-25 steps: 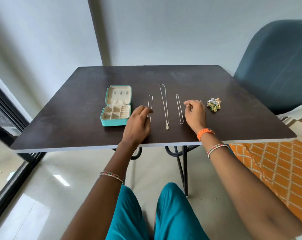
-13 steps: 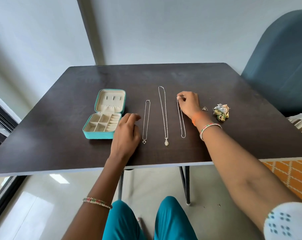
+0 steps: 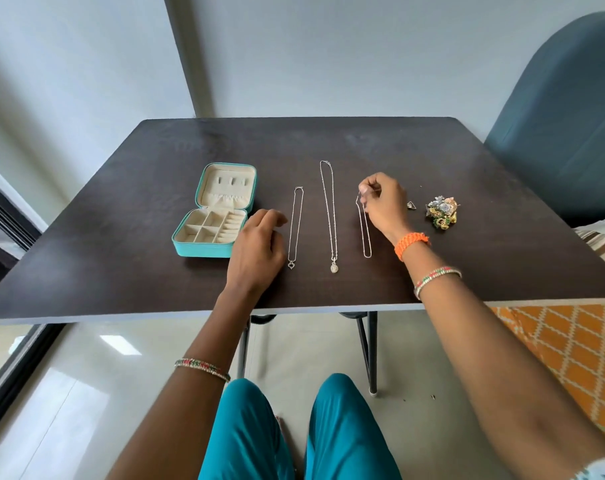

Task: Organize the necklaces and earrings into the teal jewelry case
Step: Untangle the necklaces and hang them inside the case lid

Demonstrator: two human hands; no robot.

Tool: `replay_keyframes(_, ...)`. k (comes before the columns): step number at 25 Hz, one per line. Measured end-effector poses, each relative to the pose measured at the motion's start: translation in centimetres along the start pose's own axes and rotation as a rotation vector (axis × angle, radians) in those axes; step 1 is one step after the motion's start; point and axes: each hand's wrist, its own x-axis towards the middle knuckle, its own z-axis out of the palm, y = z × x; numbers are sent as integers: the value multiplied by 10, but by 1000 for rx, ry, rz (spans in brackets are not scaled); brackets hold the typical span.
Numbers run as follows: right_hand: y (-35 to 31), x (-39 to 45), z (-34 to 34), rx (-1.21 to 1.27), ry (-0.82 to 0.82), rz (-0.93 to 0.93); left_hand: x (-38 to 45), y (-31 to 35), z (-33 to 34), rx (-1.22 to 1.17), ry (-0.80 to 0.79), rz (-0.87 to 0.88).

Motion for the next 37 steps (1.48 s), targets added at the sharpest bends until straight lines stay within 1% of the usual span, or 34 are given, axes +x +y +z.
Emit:
replay_keyframes(3, -32, -34, -22, 100, -29, 0, -1, 13, -4, -144, 81, -40)
replay_keyframes(5, -54, -54, -39, 92, -10, -43, -2, 37, -5, -290, 100, -79)
replay_keyframes(6, -63, -63, -47, 114, -6, -59, 0, 51, -6, -365, 62, -94)
replay_keyframes(7, -72, -71, -53, 165, -18, -63, 2, 66, -8, -435, -12, -106)
replay_keyframes(10, -97, -99, -66, 326, -79, -12, -1, 100, -21, -643, -229, -70)
replay_keyframes(12, -114, -115, -75, 415, -89, 6, -10, 109, -33, -834, -297, -113)
replay_keyframes(14, -131, -130, -83, 445, -89, -14, -21, 115, -49, -920, -332, -177)
replay_keyframes(17, -150, -146, -91, 422, -109, -45, -31, 118, -69, -864, -295, -180)
replay_keyframes(19, -157, -153, -90, 473, -135, -13, -33, 118, -78, -866, -301, -210)
replay_keyframes(20, -158, -155, -90, 541, -146, 32, -34, 117, -81, -931, -321, -259)
replay_keyframes(22, -159, -157, -91, 678, -157, 155, -35, 113, -88, -1183, -369, -413)
replay_keyframes(23, -157, -157, -93, 702, -162, 207, -37, 108, -93, -1320, -382, -484)
replay_keyframes(24, -152, -156, -95, 700, -163, 244, -39, 102, -97, -1444, -372, -538)
replay_keyframes(26, -141, -155, -99, 702, -154, 295, -44, 88, -104, -1634, -286, -603)
replay_keyframes(29, -130, -159, -95, 723, -143, 343, -51, 78, -100, -1780, -147, -662)
replay_keyframes(30, -131, -161, -92, 660, -159, 319, -50, 78, -96, -1805, -92, -678)
replay_keyframes(31, -135, -164, -90, 543, -206, 271, -50, 80, -93, -1804, -48, -684)
replay_keyframes(32, -140, -166, -88, 402, -287, 207, -48, 81, -89, -1771, -30, -681)
replay_keyframes(33, -147, -169, -87, 279, -394, 135, -46, 82, -87, -1694, -47, -668)
replay_keyframes(34, -154, -171, -87, 203, -508, 62, -46, 86, -85, -1575, -111, -640)
replay_keyframes(35, -161, -172, -87, 181, -611, 2, -47, 89, -84, -1445, -208, -606)
replay_keyframes(36, -165, -171, -87, 197, -693, -42, -50, 93, -83, -1343, -305, -583)
replay_keyframes(37, -169, -171, -88, 226, -753, -80, -53, 96, -83, -1289, -373, -578)
